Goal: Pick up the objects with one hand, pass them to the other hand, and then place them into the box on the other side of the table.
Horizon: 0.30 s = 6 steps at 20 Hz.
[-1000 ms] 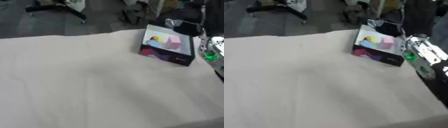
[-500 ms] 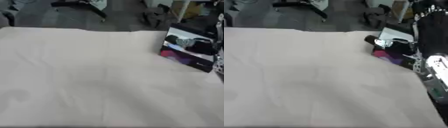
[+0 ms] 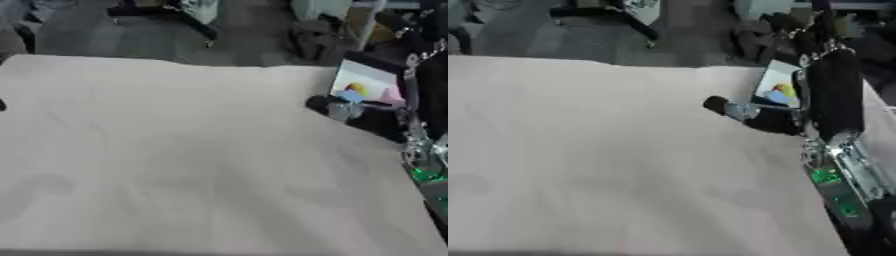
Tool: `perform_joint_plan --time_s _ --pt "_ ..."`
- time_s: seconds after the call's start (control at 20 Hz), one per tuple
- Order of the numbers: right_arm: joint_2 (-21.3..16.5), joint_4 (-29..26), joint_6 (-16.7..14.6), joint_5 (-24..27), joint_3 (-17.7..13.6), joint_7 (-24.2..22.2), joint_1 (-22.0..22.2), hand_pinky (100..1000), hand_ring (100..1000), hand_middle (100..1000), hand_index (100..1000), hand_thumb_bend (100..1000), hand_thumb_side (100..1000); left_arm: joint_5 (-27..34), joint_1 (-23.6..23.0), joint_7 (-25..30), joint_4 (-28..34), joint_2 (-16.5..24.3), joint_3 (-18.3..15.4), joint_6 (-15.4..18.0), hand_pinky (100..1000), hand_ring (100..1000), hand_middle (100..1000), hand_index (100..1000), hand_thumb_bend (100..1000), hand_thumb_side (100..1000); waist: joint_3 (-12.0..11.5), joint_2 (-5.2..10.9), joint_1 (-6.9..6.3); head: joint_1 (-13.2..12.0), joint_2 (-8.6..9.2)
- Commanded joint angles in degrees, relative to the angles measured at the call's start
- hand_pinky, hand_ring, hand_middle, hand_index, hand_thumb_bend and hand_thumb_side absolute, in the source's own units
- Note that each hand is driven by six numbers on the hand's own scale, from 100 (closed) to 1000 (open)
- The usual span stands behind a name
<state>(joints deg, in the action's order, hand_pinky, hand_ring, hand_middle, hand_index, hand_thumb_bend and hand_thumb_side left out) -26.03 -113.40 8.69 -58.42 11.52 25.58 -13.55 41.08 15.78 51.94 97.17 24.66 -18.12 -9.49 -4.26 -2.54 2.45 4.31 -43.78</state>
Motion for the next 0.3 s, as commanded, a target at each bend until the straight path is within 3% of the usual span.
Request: perform_joint_plan --time_s 0.05,0.3 --pt "-0.43 -1.19 -0.13 0.42 0.12 -0.43 -0.05 412 528 1000 806 1000 907 -1.03 0.14 0.02 0.26 0.41 -0.95 -0.64 653 560 535 654 126 888 0.11 0.60 -0.23 1.13 -0.33" --pt "-0.51 -1.19 0.30 -0.04 -0.22 -0.43 0.47 414 528 1000 806 1000 926 -1.84 -0.27 0.02 -0.15 -0.04 -1.20 -0.83 654 559 534 653 130 894 0.36 0.81 -0.19 3.41 -0.33"
